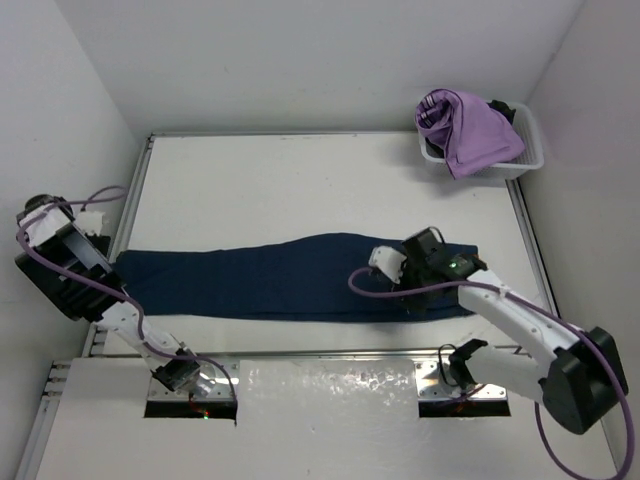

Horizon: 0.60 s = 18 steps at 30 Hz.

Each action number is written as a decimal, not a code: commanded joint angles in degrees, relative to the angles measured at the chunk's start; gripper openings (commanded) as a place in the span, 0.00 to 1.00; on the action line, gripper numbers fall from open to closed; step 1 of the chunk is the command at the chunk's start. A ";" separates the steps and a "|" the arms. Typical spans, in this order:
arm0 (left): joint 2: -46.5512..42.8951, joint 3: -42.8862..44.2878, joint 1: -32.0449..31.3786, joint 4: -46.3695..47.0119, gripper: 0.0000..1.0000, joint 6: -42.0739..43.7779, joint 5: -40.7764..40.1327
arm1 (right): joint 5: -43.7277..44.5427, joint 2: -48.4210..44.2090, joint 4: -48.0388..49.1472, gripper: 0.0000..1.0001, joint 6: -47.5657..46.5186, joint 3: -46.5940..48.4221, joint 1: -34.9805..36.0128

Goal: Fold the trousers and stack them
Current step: Fold the trousers

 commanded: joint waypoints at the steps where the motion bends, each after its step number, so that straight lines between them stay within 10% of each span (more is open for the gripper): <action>1: -3.26 6.91 0.46 -3.96 0.53 -1.61 6.89 | -12.10 -4.12 3.97 0.73 10.15 7.89 -3.37; 5: -6.26 8.35 -2.43 -5.46 0.52 -2.93 11.94 | -25.24 -5.28 14.92 0.65 25.27 6.95 -14.52; 10: -6.44 -2.81 -9.82 -1.42 0.46 -4.33 7.64 | -4.70 -0.21 19.72 0.01 47.34 -0.61 -23.84; 18: -3.54 -13.19 -12.90 11.40 0.42 -8.20 1.84 | -0.99 19.14 21.99 0.00 61.60 -2.12 -35.11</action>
